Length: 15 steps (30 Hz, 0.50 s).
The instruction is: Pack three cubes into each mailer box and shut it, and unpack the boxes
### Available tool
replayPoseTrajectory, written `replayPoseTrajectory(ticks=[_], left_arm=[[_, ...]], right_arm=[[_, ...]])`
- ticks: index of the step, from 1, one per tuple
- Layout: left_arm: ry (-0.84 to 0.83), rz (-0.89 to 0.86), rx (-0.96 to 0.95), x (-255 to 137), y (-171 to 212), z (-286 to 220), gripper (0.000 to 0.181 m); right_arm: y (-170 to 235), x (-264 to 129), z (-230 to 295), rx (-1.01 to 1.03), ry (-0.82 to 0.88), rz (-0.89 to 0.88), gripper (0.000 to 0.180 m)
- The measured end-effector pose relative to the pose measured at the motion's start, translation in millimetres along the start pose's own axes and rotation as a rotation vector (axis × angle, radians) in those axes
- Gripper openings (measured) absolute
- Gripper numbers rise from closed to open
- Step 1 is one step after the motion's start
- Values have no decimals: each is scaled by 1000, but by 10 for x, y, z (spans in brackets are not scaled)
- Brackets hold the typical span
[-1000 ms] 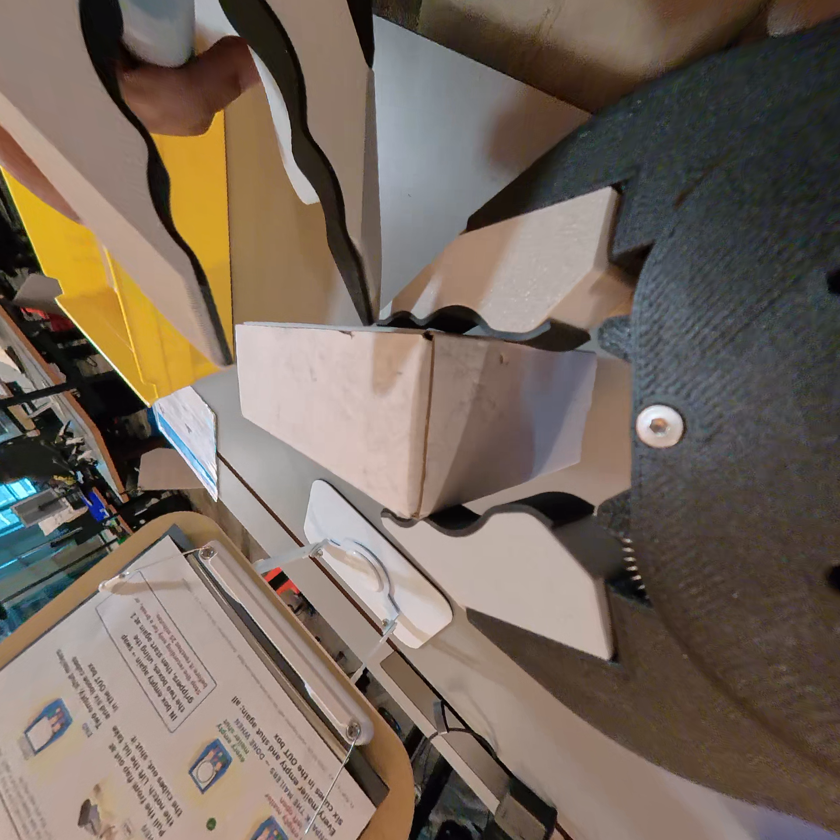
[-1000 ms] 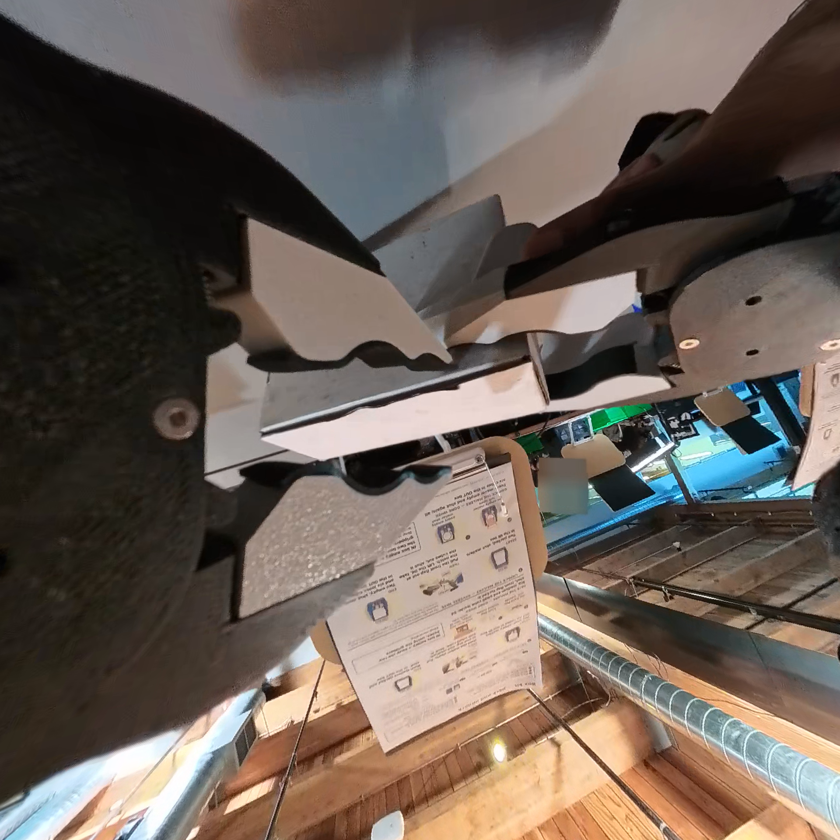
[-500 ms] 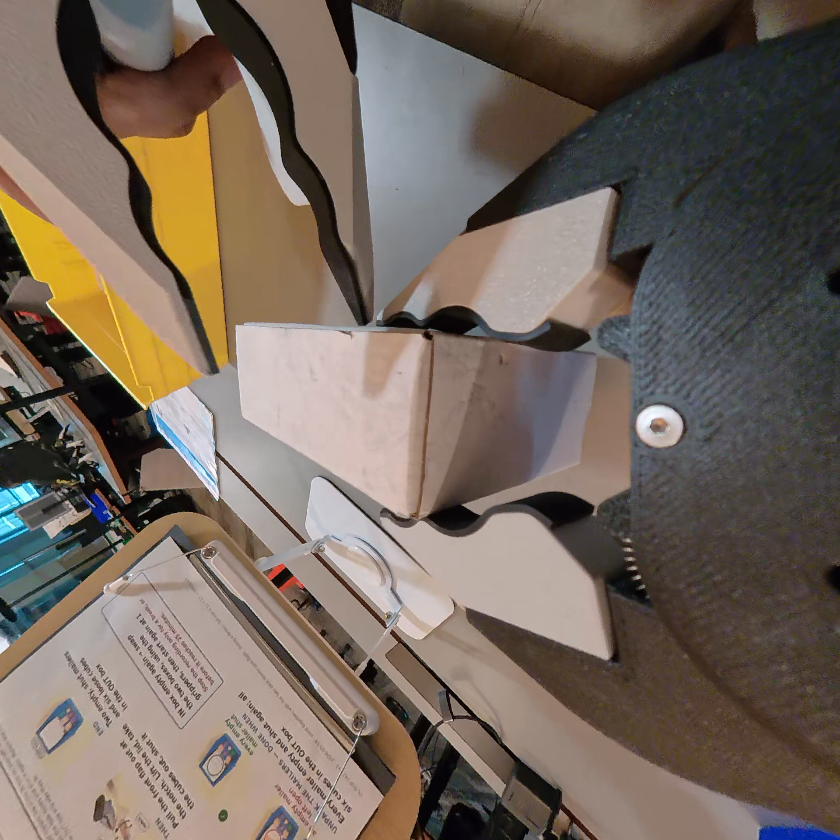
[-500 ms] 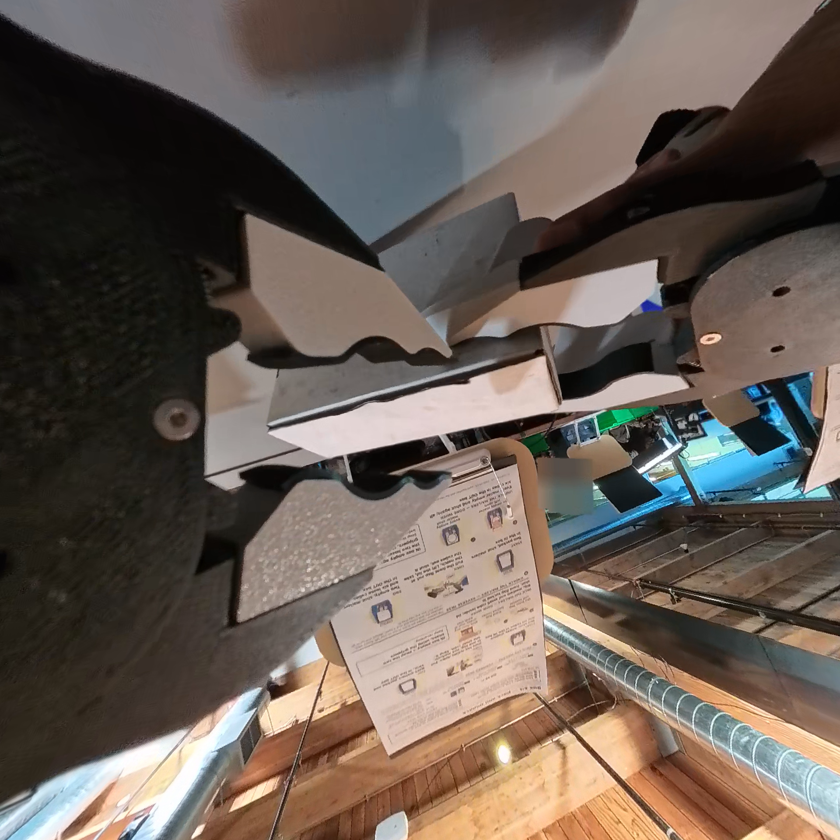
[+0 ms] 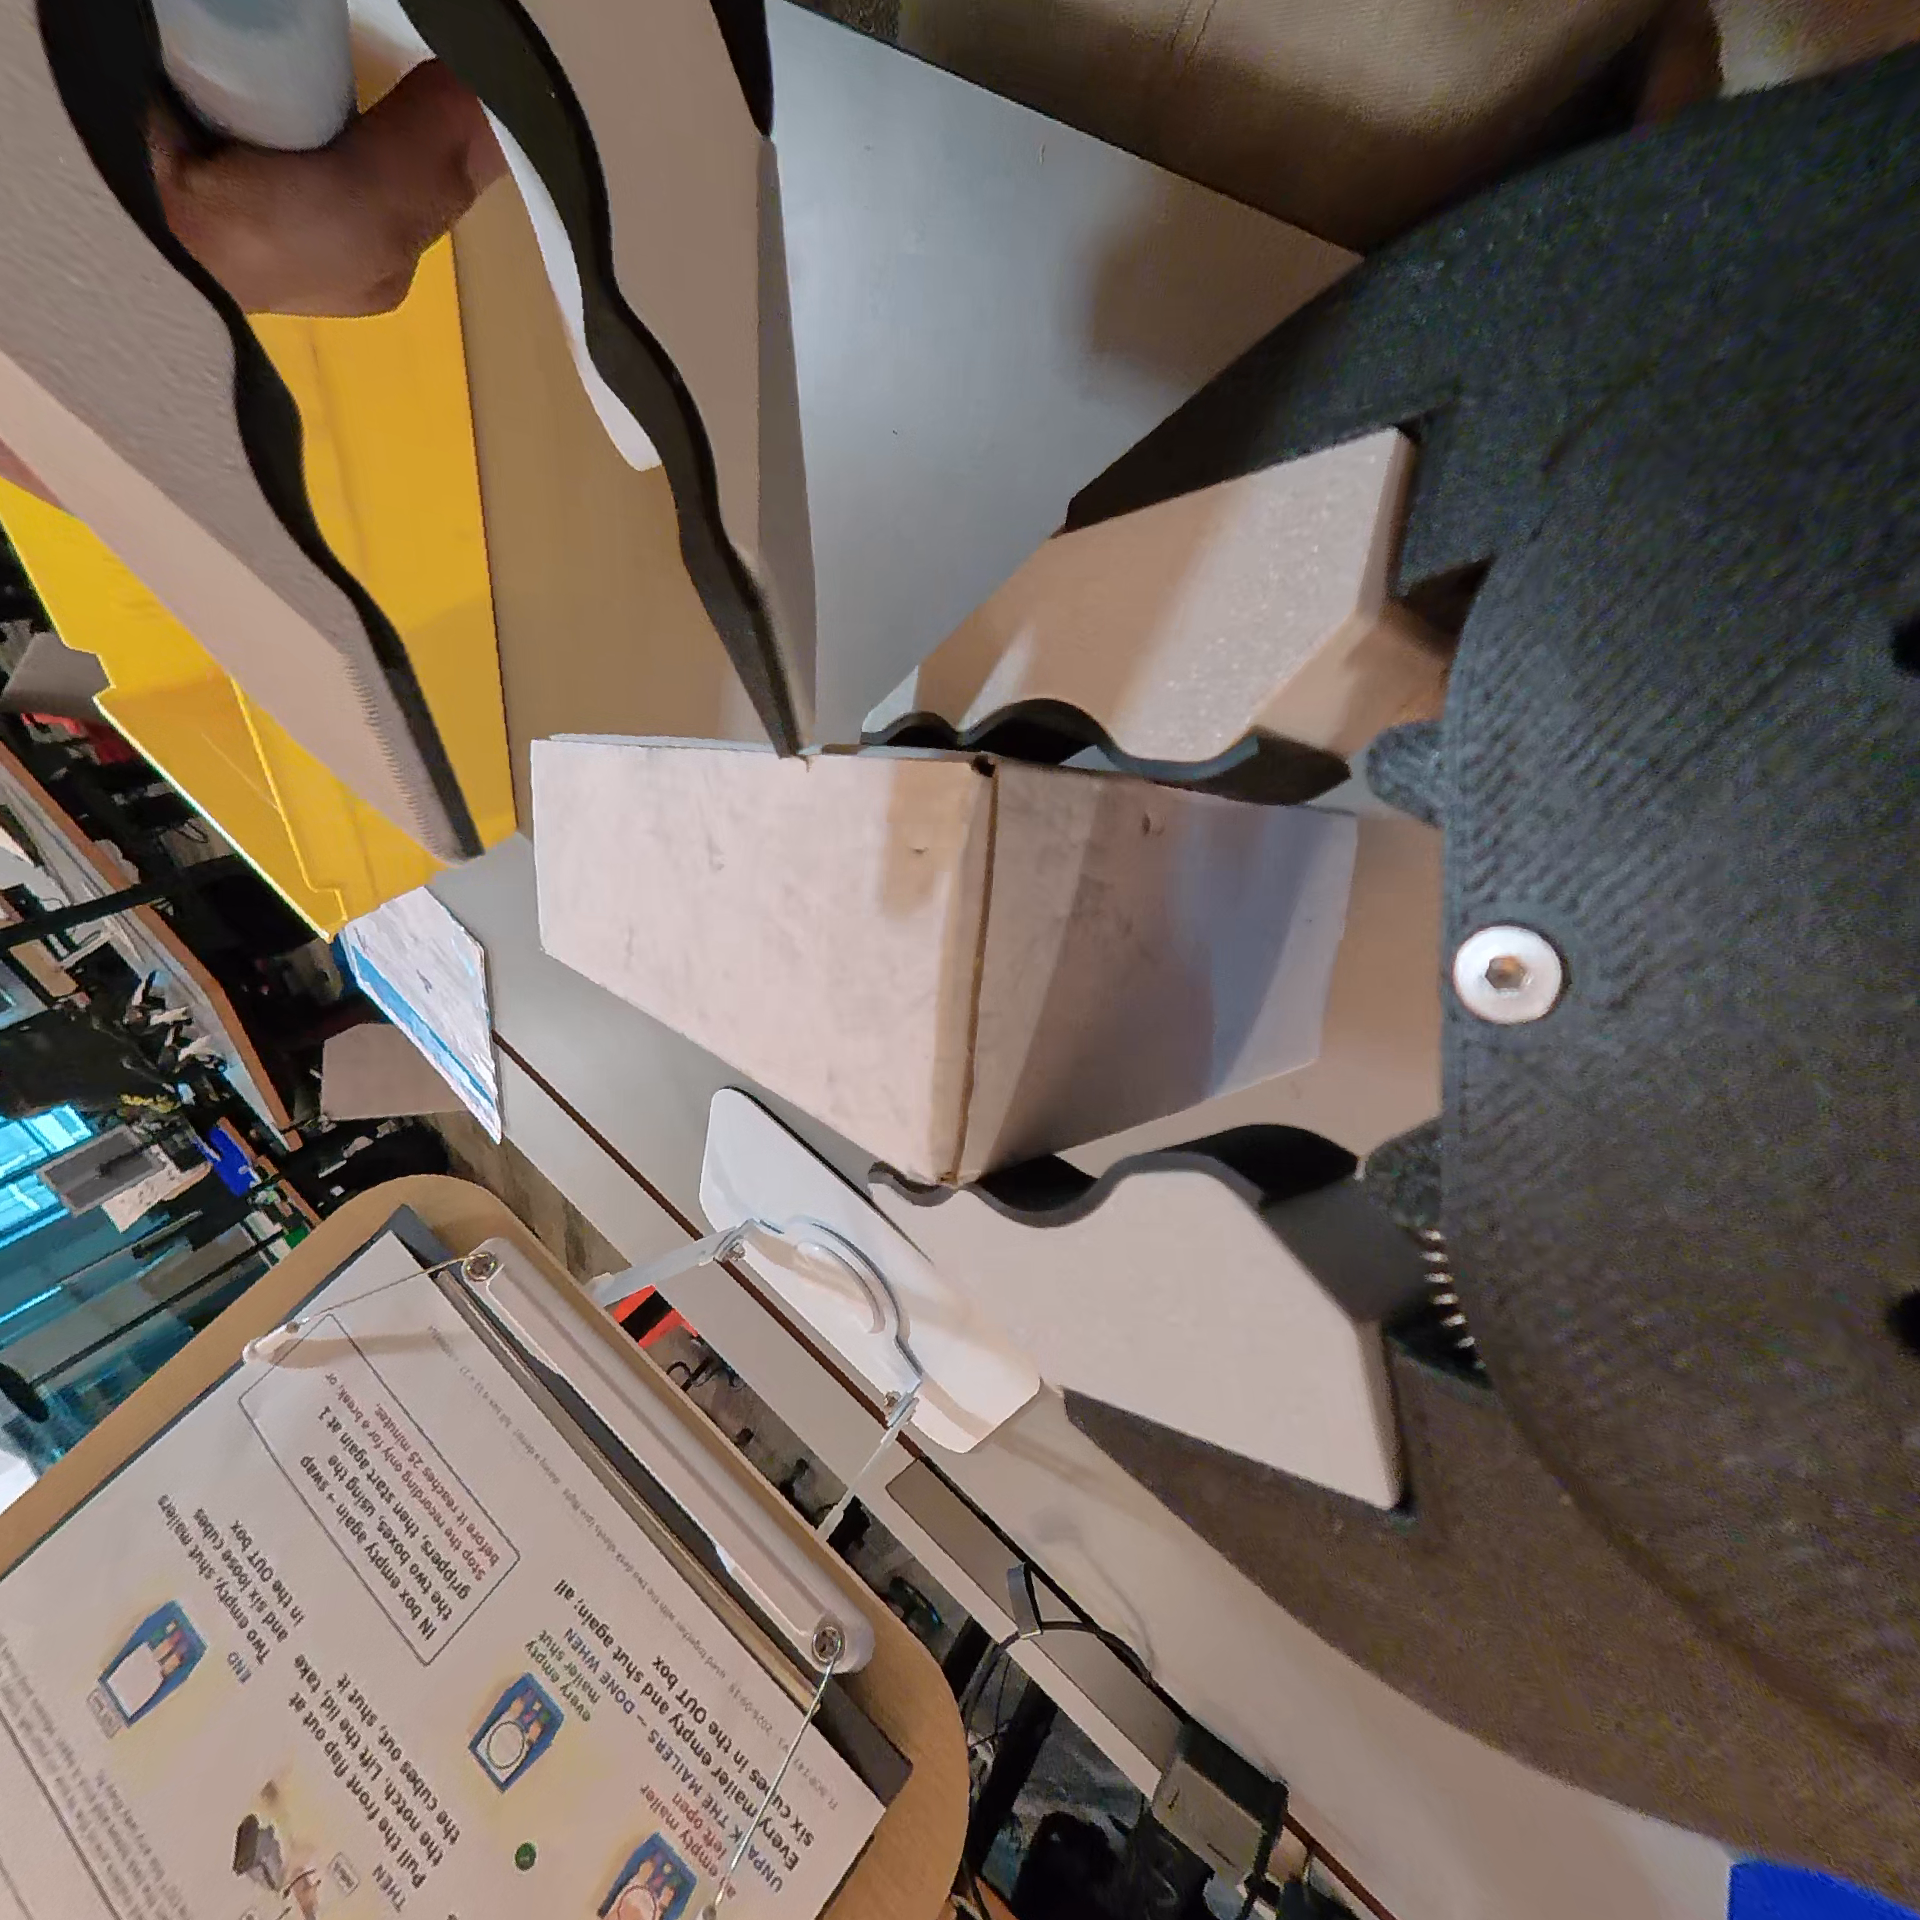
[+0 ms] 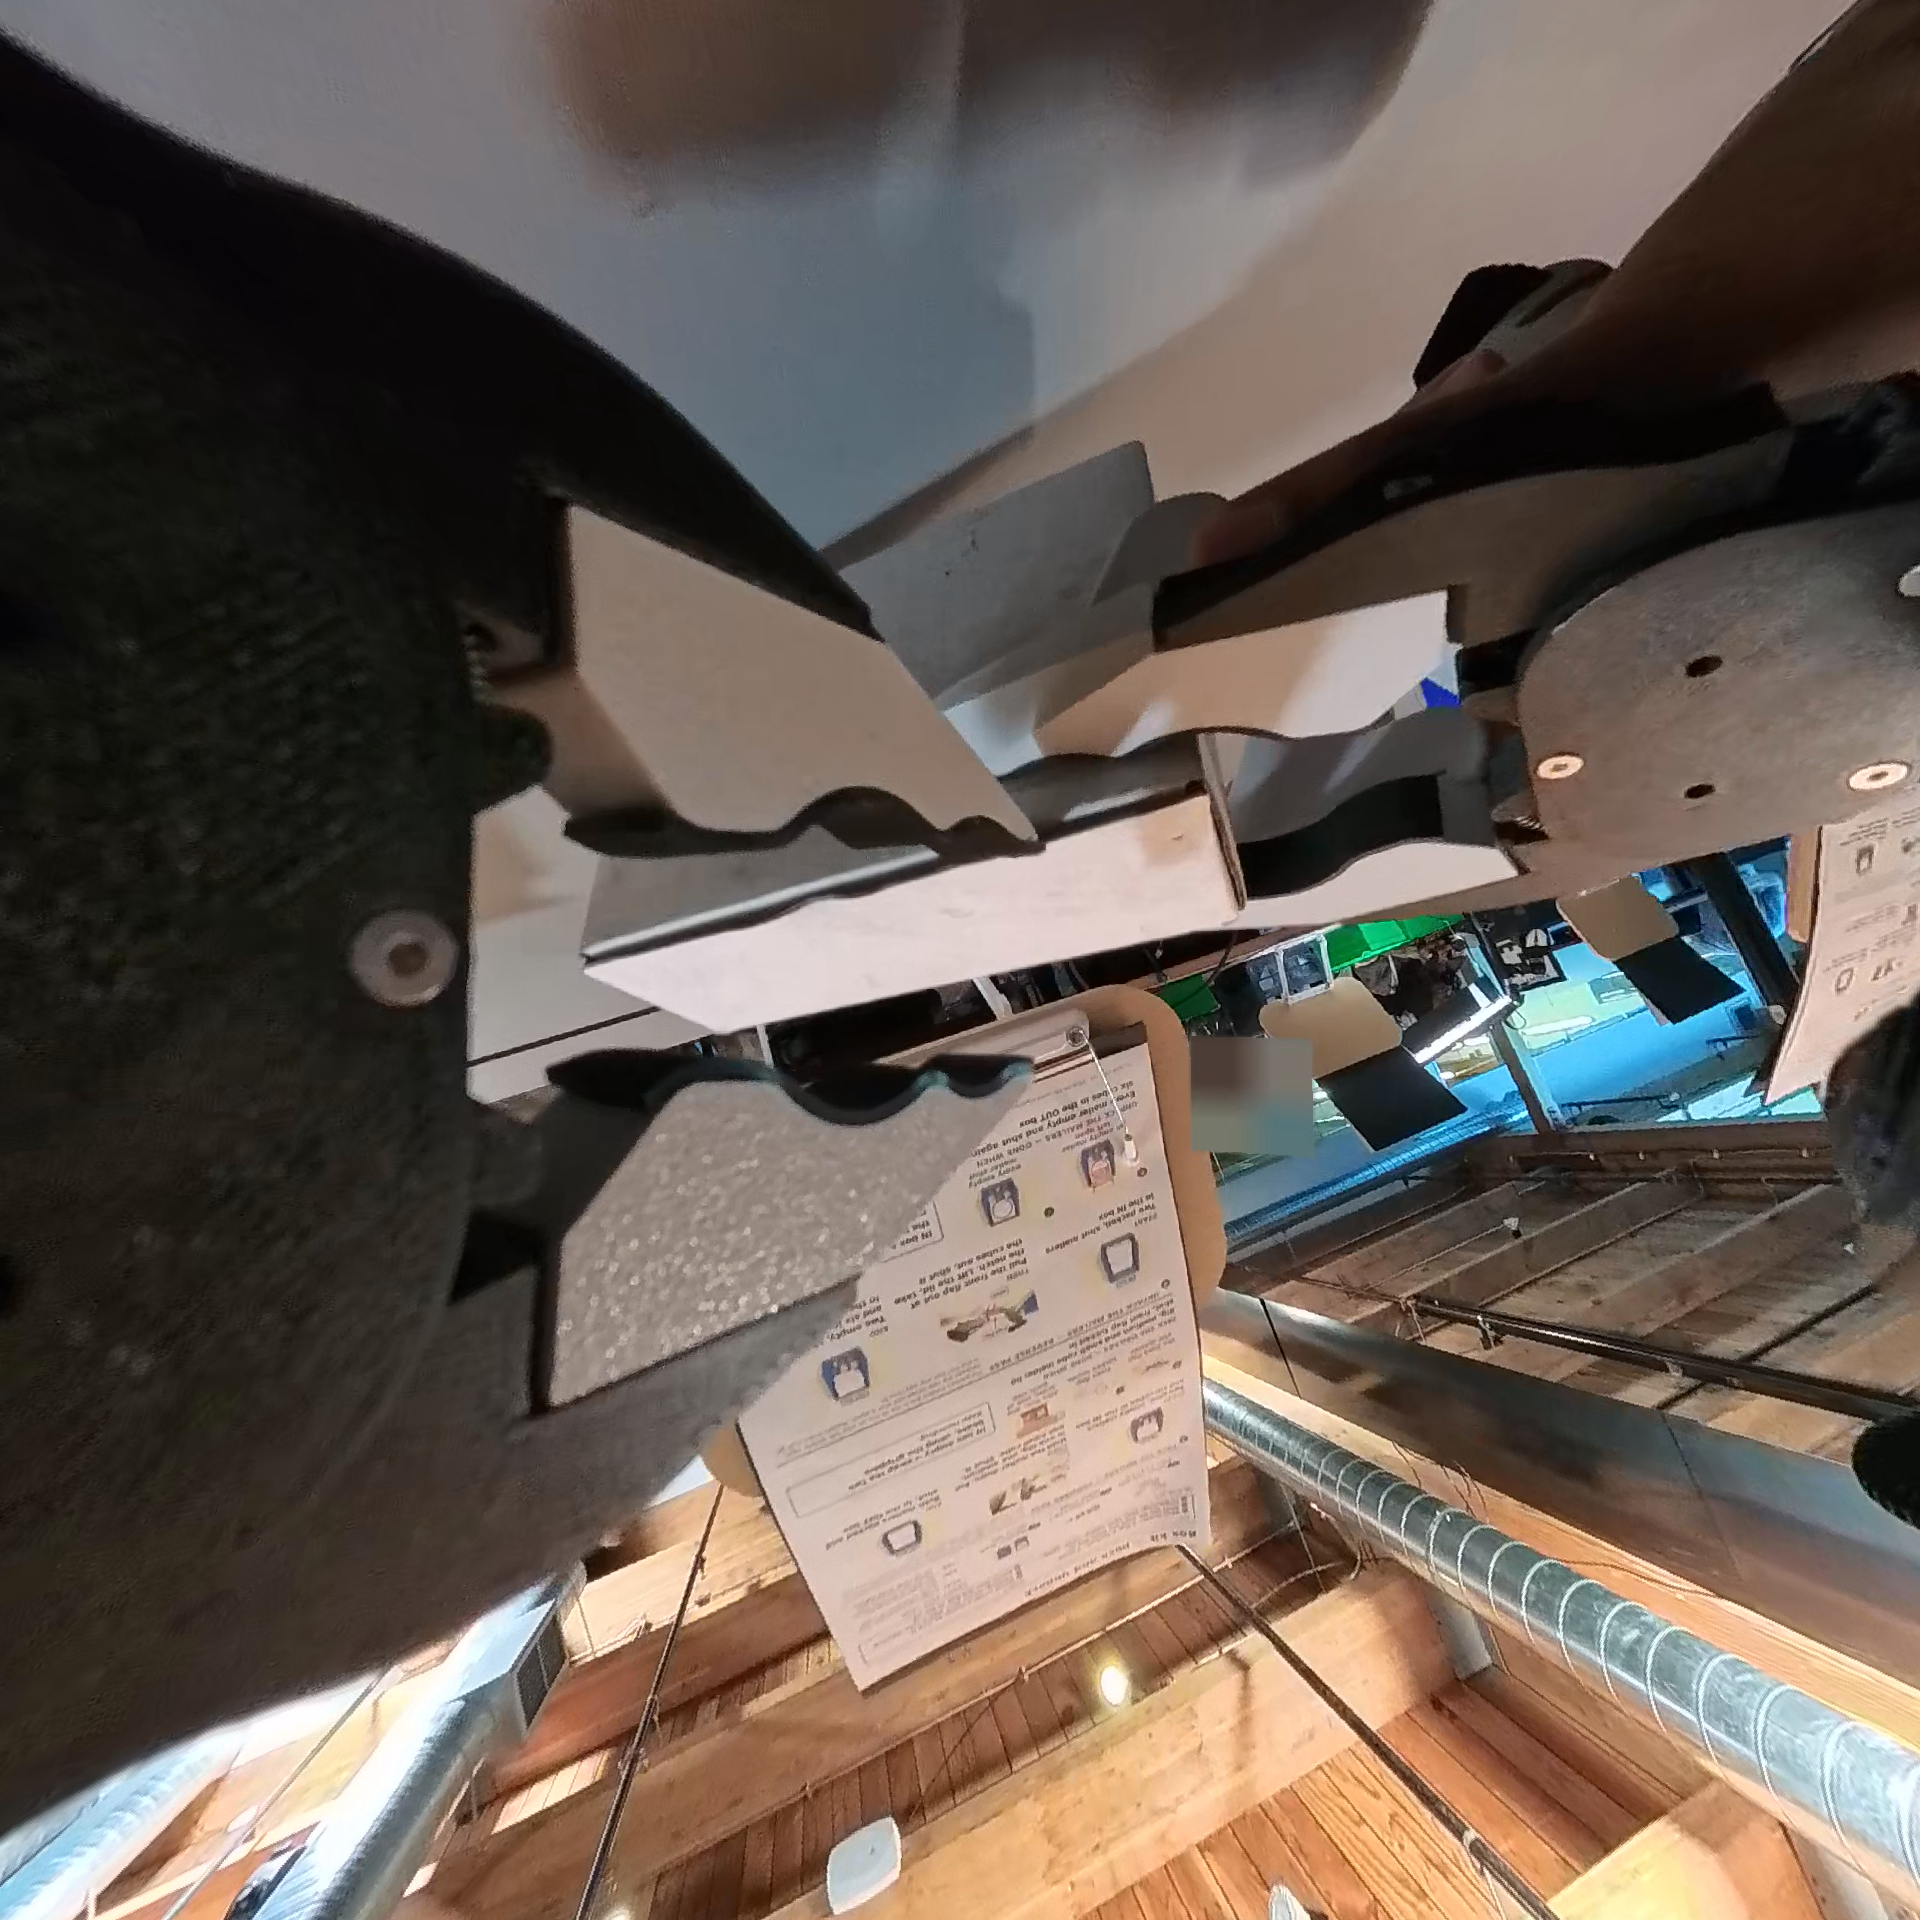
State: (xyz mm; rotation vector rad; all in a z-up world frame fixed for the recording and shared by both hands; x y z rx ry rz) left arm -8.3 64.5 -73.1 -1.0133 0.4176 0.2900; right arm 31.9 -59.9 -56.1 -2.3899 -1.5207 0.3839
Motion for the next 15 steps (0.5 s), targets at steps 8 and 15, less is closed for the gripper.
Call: replayPoseTrajectory(ticks=[8,15], left_arm=[[-14,0,15,-6,2,-1,76],[-22,-3,34,-13,4,-8,76]], right_arm=[[-4,5,9,-1,-8,10,41],[-3,1,9,0,-10,7,40]])
Point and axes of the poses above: each gripper's, where its closed fingertips meet, x out along the fingers, y out of its underside, z = x × y across the jaws, the point moved 9 cm from there along -x, back along the fingers, and after that the axes turned 15 degrees about z, right-handed, at the moved point
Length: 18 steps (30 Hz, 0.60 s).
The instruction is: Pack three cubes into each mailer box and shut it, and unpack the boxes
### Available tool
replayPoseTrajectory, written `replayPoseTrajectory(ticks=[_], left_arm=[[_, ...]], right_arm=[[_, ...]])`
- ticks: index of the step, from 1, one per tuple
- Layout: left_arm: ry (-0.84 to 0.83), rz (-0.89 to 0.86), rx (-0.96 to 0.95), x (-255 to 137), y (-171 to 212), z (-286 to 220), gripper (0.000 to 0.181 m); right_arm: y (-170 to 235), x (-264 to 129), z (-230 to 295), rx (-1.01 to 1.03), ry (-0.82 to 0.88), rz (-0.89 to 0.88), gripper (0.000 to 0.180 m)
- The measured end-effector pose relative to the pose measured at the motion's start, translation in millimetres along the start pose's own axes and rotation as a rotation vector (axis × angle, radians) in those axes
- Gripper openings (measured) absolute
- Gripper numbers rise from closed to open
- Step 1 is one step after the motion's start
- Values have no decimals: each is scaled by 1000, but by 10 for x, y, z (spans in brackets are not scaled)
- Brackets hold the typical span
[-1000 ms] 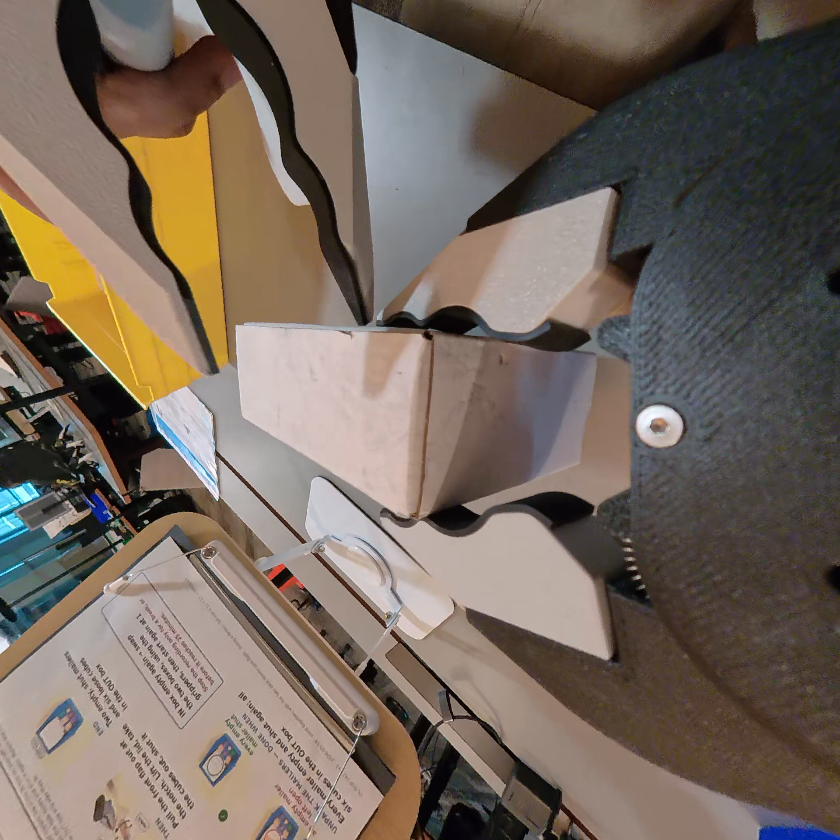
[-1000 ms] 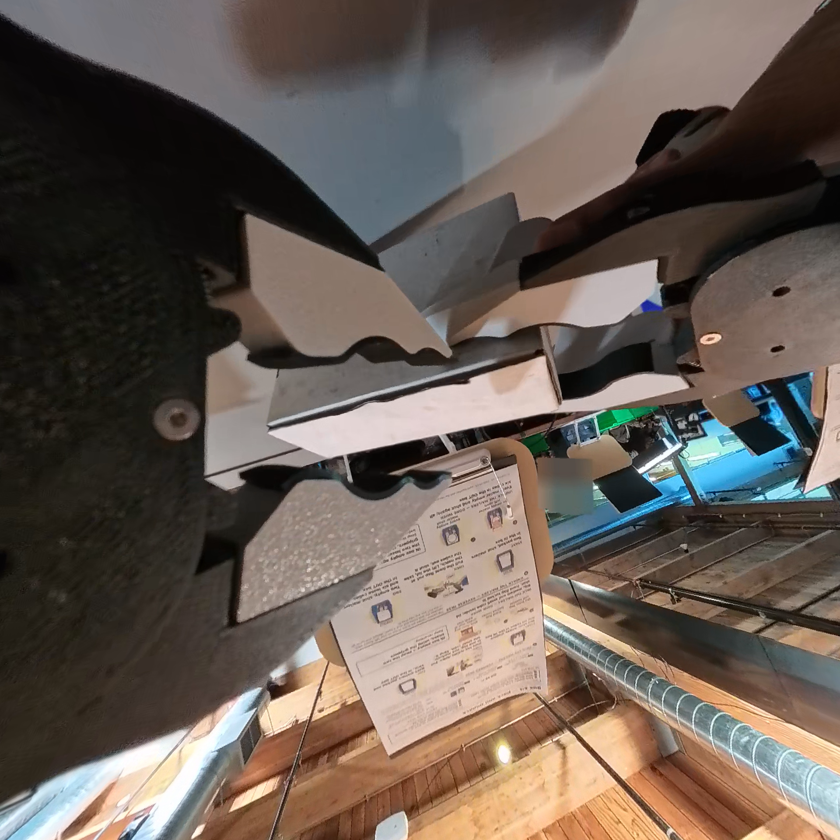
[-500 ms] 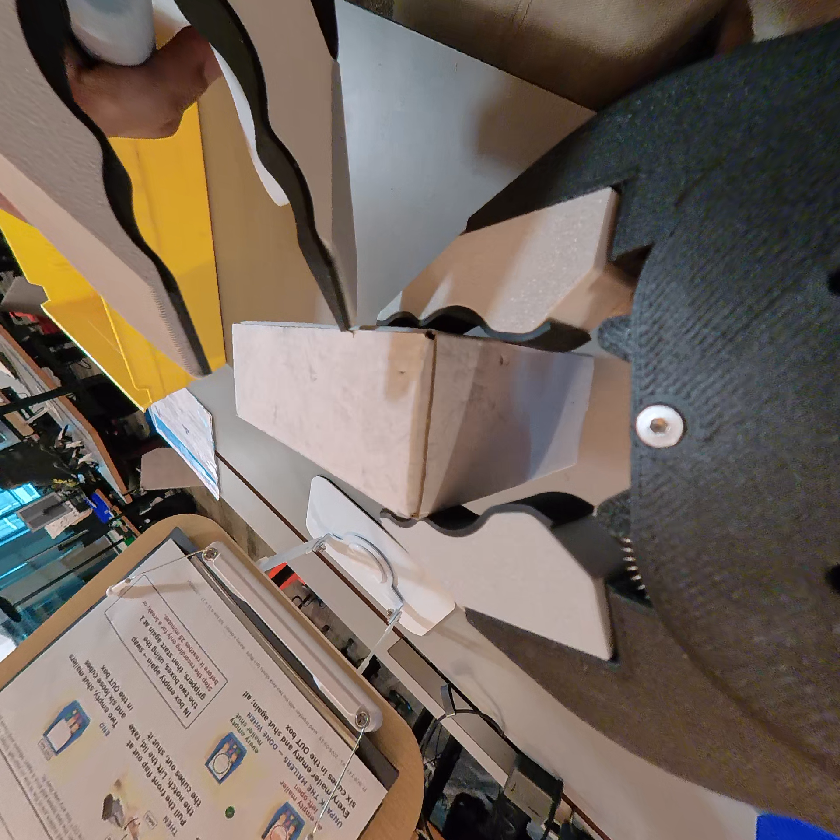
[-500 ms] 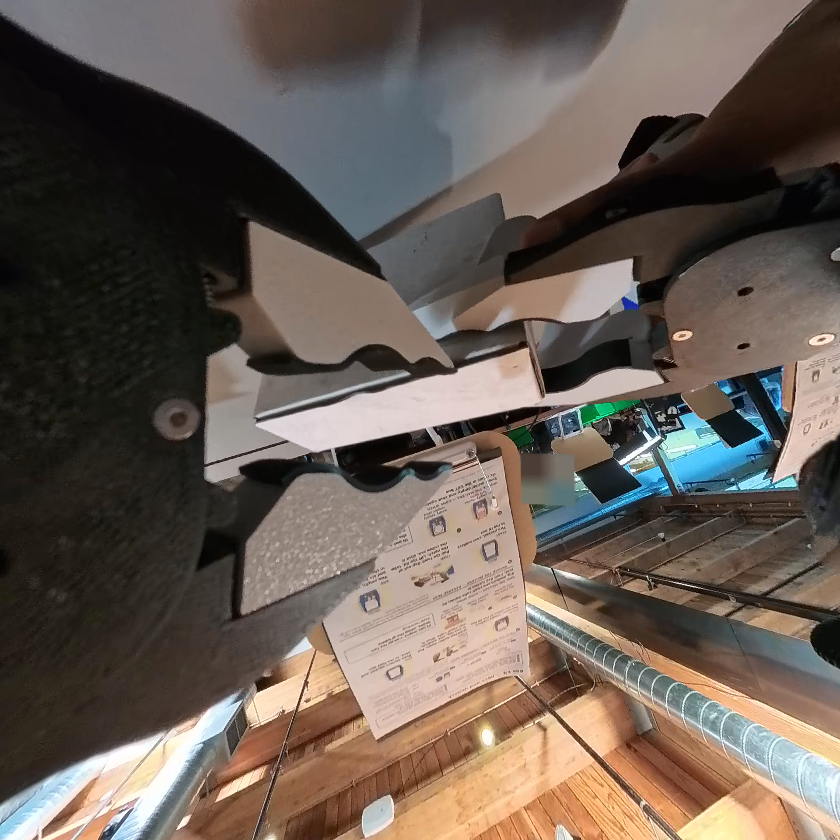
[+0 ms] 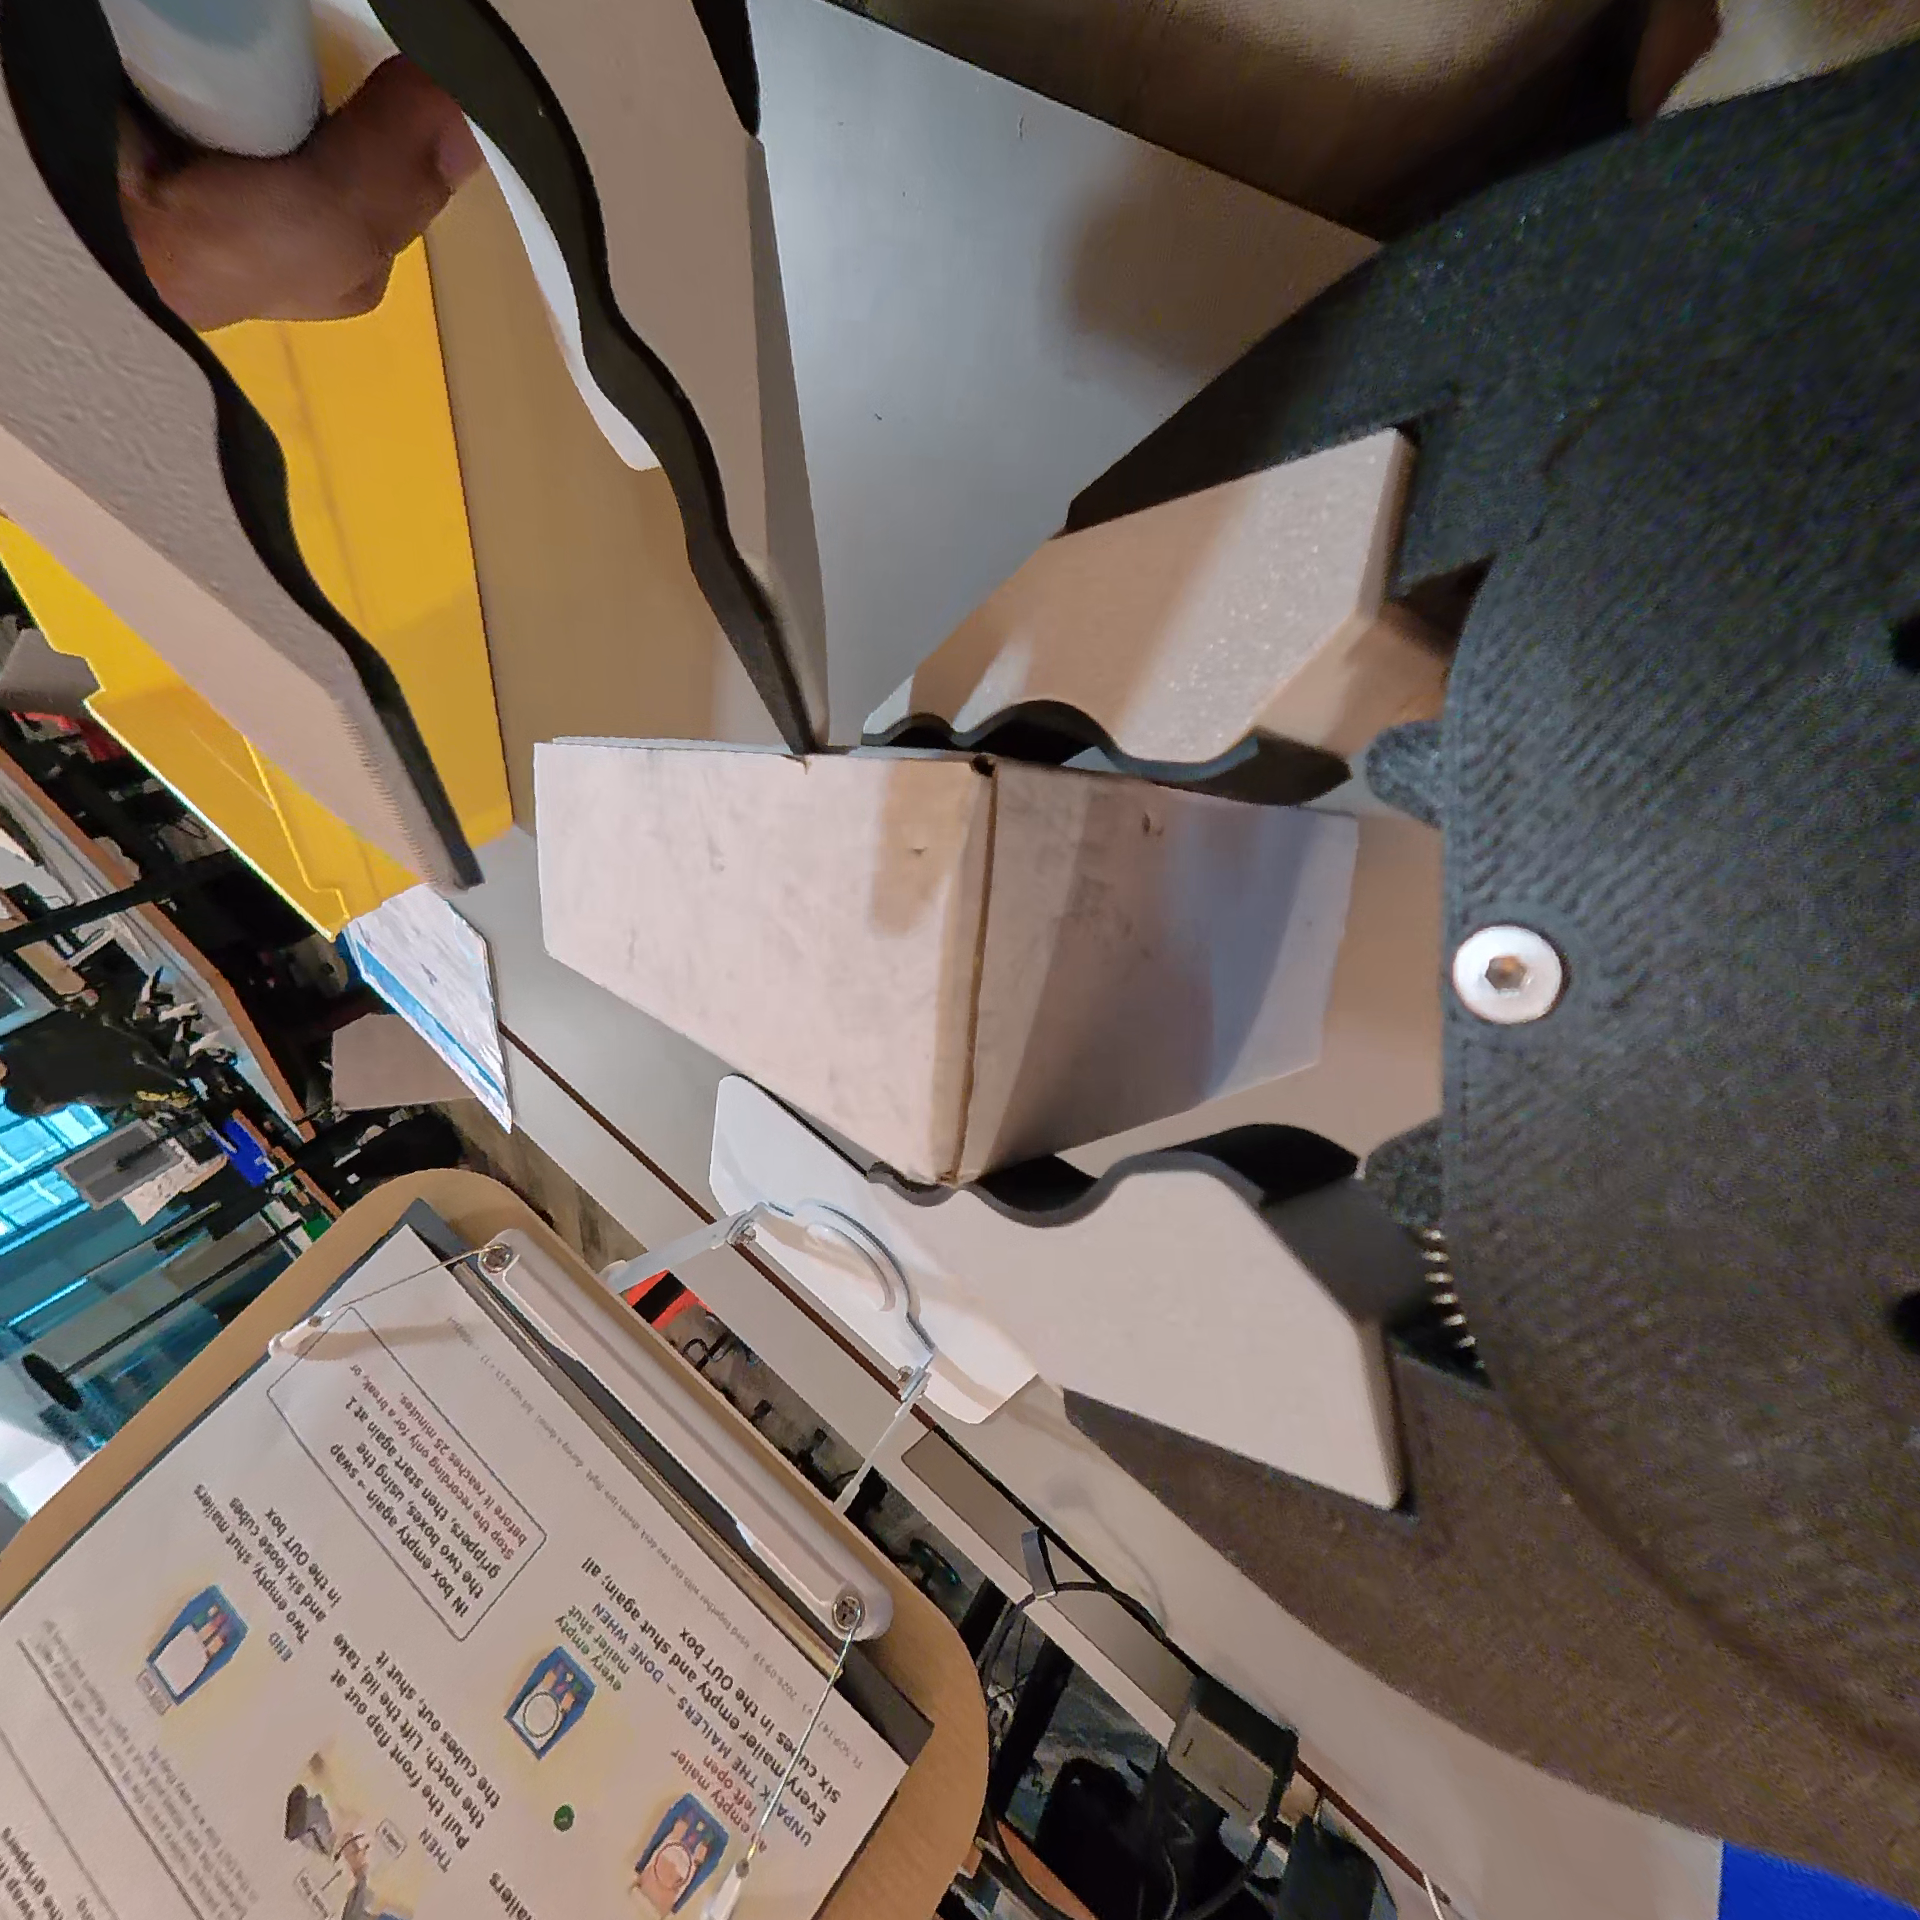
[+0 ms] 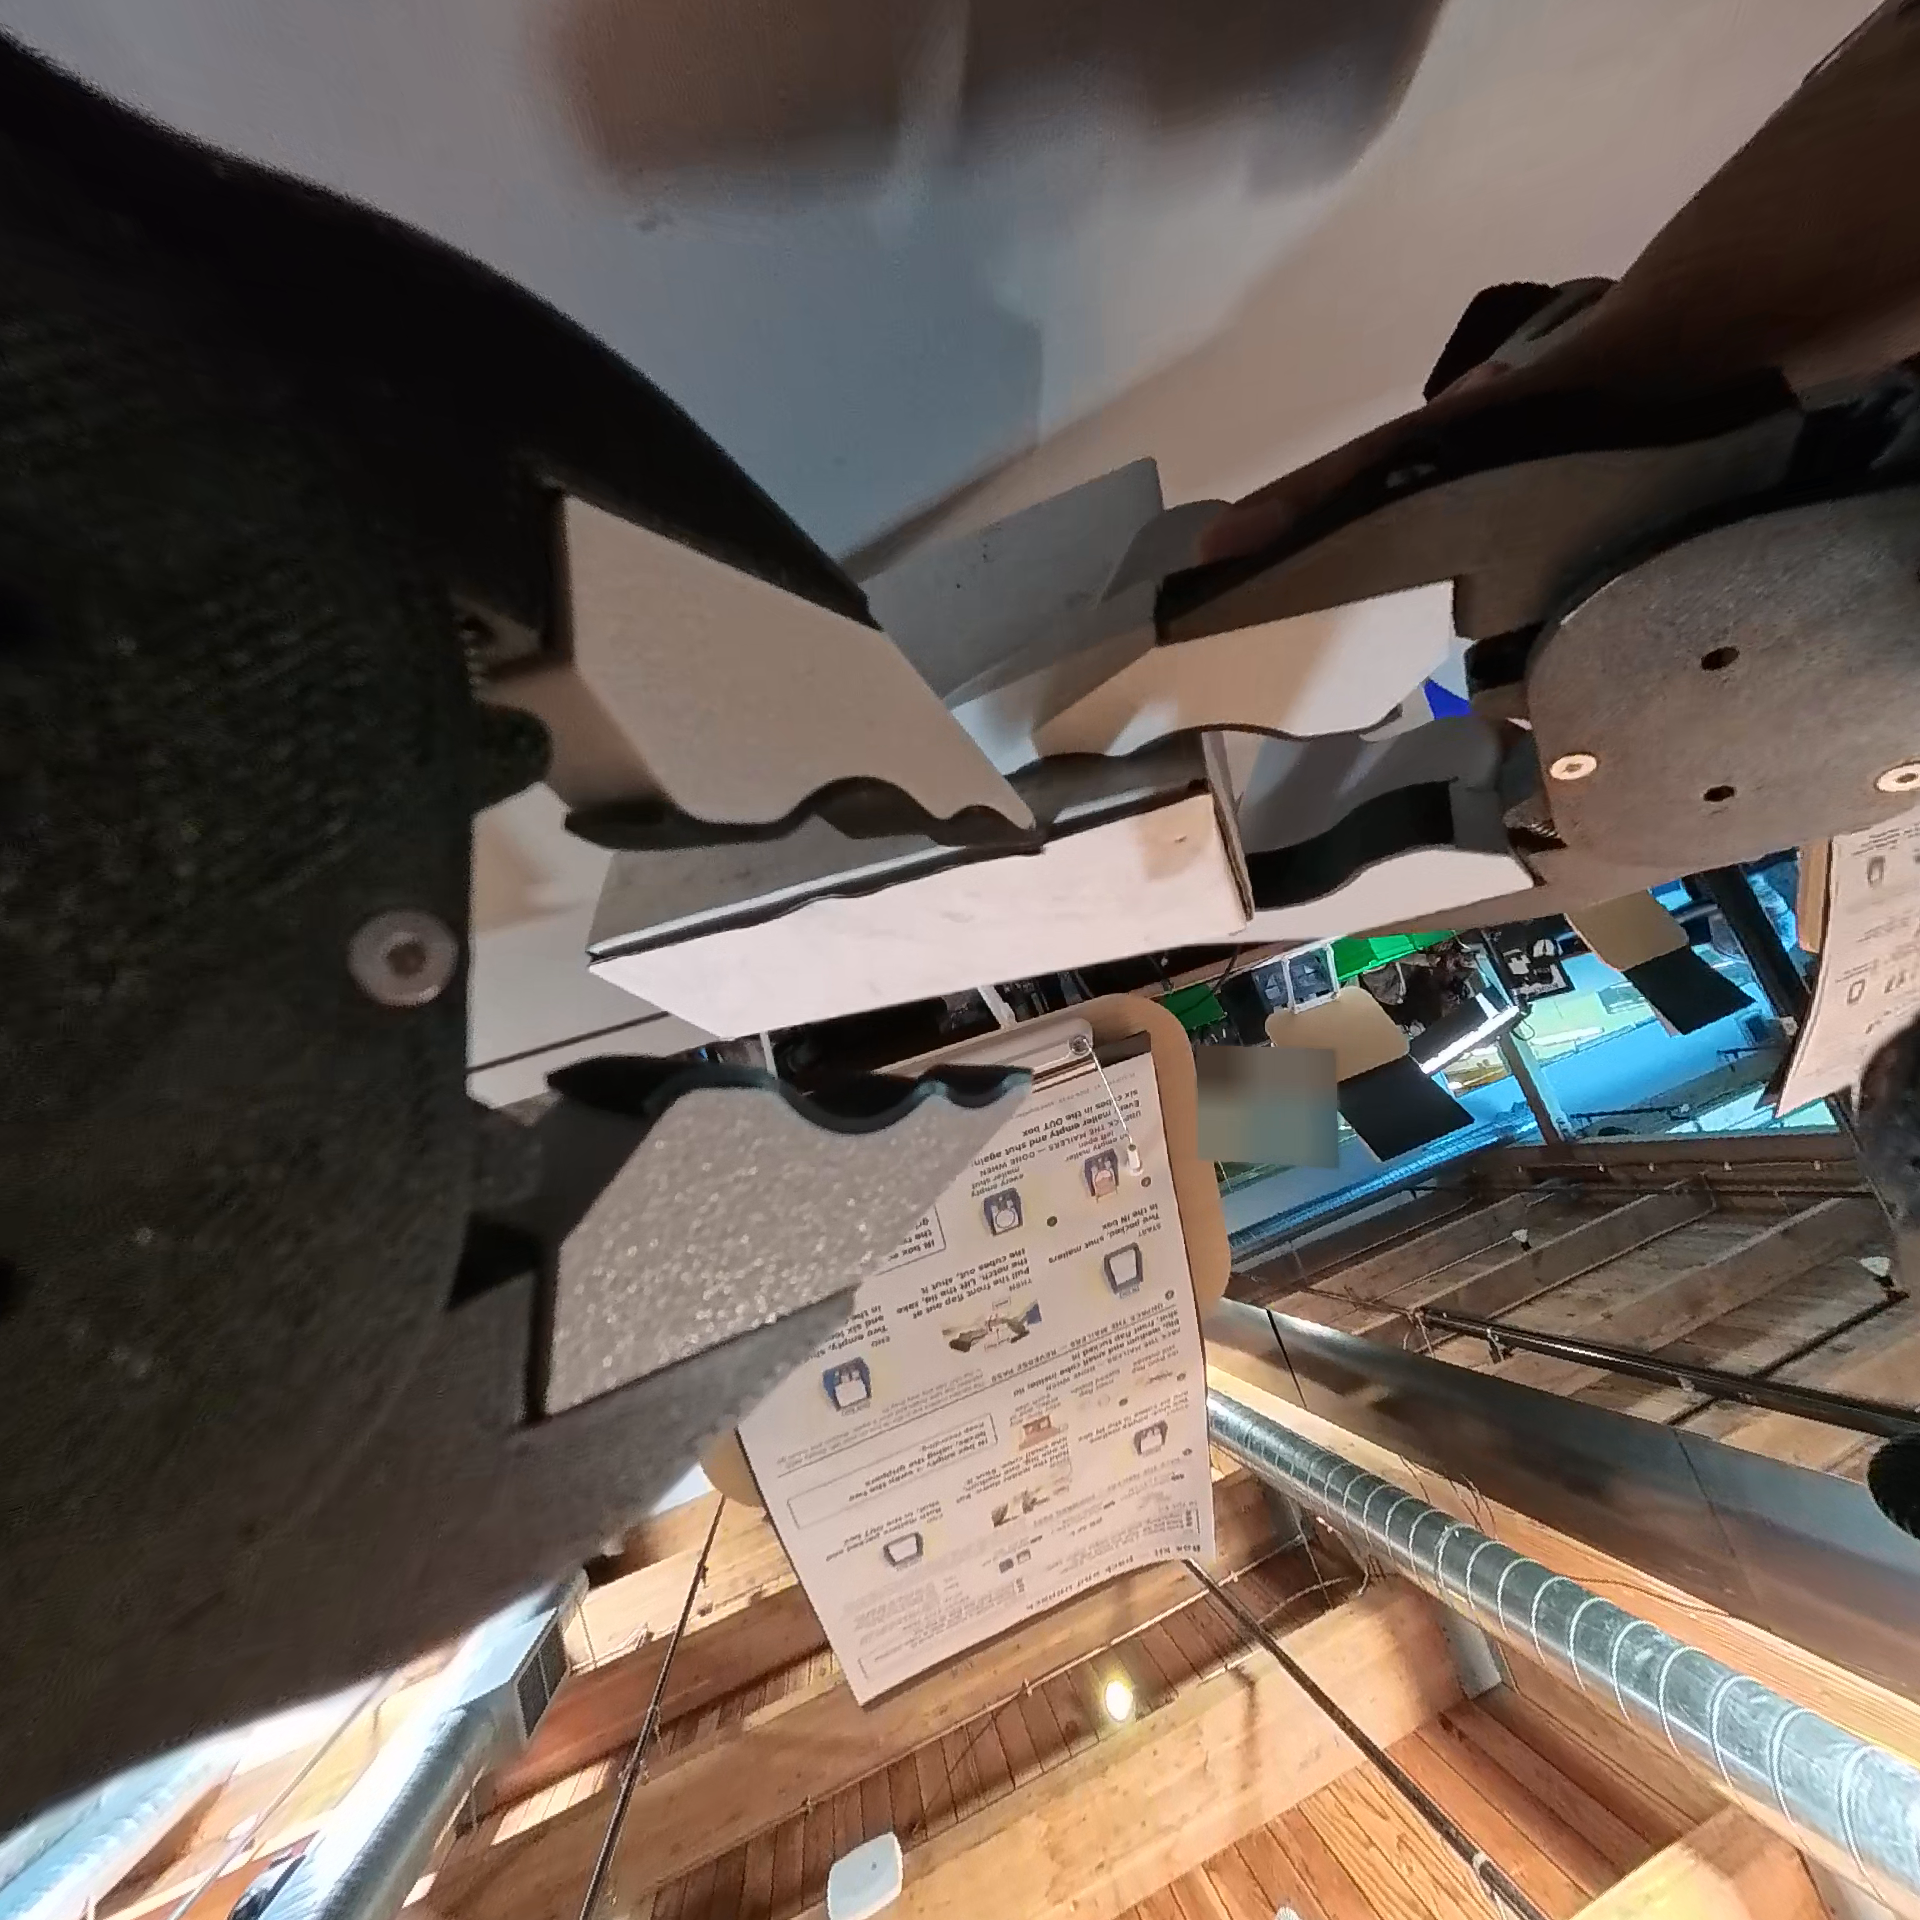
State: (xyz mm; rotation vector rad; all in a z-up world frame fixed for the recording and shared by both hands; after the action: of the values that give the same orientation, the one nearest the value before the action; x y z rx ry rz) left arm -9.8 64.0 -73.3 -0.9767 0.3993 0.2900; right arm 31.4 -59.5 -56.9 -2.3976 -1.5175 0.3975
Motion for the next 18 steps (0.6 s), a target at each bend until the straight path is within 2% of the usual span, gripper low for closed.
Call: replayPoseTrajectory(ticks=[4,7,10,14,15,16,18], left_arm=[[9,3,-6,-5,-12,-5,75],[10,12,15,-16,-32,-28,74],[10,10,16,-22,-41,-47,73],[21,14,0,-24,-58,-57,74],[27,16,-7,-24,-62,-58,74],[28,21,-3,-23,-65,-61,74],[6,39,127,-14,-61,-167,74]], right_arm=[[-5,-7,27,-31,4,-2,32],[-21,-10,91,-87,-8,4,15],[-31,-3,104,-91,8,7,11],[-33,-6,45,-25,21,16,19],[-36,-13,23,-9,28,16,15],[-41,-30,-25,26,60,2,2],[-44,-65,-222,134,148,-27,8]])
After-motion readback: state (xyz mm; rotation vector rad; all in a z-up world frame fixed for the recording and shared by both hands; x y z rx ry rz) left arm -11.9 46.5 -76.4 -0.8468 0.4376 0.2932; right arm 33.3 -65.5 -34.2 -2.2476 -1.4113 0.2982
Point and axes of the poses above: each gripper's, where its closed fingertips meet, x out along the fingers, y out of its underside, z = x × y across the jaws, the point moved 9 cm from there along -x, back along the fingers, and after that the axes turned 15 degrees about z, right-handed, at the moved point
